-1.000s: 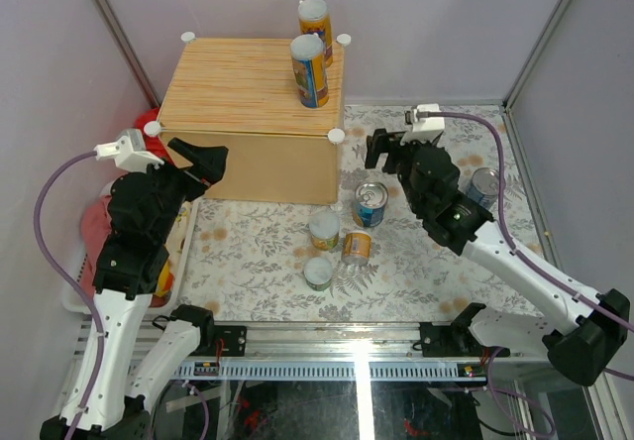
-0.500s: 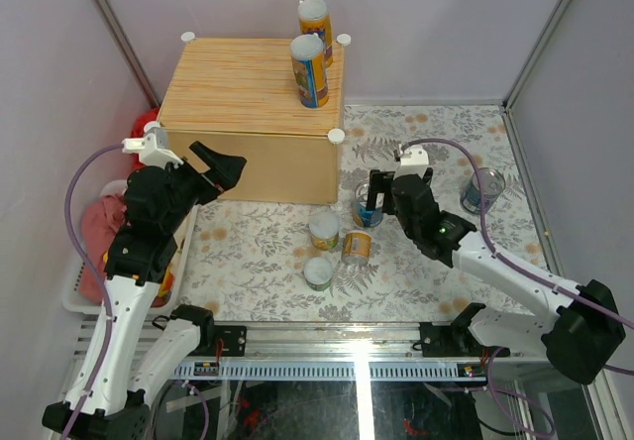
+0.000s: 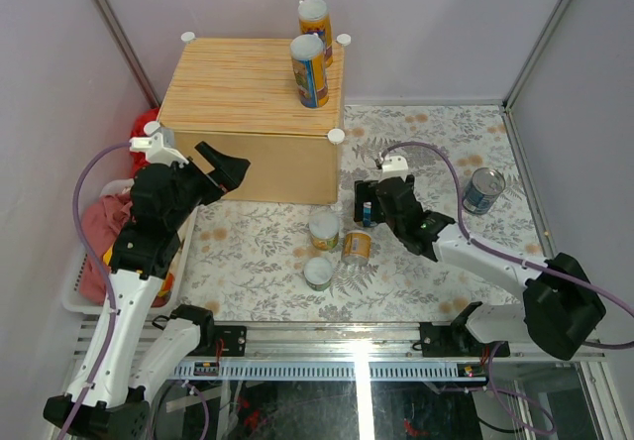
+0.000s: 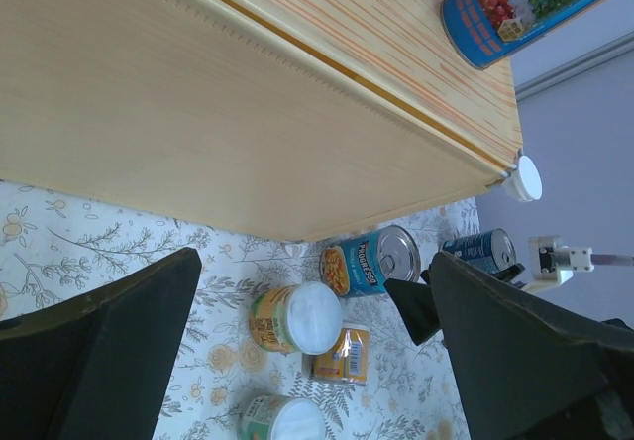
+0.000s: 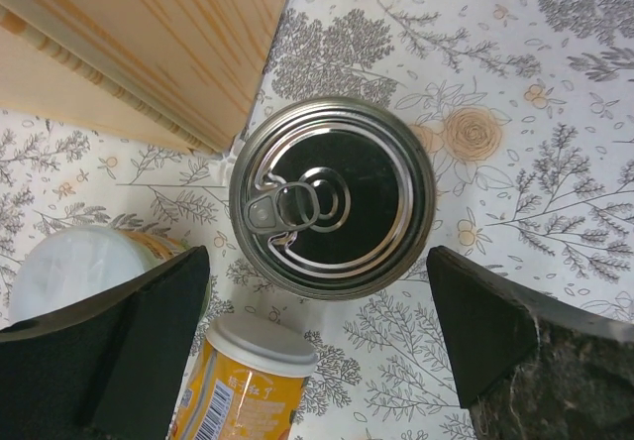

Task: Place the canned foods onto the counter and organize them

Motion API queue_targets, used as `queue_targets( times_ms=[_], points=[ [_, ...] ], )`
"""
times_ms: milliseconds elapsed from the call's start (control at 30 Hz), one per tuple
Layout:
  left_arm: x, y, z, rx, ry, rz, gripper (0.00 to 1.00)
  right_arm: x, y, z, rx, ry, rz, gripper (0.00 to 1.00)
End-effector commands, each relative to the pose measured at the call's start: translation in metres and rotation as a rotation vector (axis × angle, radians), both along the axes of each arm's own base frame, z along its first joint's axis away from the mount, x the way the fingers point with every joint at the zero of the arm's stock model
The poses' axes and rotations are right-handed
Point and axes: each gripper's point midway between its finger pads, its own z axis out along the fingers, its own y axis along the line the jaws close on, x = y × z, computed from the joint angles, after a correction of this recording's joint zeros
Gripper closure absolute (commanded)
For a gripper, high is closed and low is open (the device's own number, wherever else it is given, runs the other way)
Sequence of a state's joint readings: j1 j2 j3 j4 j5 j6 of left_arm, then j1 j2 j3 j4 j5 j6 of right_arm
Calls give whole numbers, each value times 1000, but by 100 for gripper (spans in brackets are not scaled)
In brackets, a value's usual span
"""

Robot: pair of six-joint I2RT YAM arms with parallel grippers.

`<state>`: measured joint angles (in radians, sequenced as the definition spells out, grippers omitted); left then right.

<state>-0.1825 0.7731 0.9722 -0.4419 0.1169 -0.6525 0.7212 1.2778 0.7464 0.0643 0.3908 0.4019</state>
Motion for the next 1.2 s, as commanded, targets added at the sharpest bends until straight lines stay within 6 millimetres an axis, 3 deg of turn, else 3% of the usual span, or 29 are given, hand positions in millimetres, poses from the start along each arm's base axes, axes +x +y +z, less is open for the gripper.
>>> queue_targets(
  times_ms=[0, 600, 1167],
  points=[
    [4, -4, 9, 4, -50, -32, 0, 8, 19, 13, 53, -40, 40, 1],
    [7, -7, -1, 13, -34, -44, 1, 27, 18, -10, -57, -44, 18, 1],
    [8, -3, -3, 48, -31, -37, 0, 52, 26, -12, -78, -126, -5, 0]
  ],
)
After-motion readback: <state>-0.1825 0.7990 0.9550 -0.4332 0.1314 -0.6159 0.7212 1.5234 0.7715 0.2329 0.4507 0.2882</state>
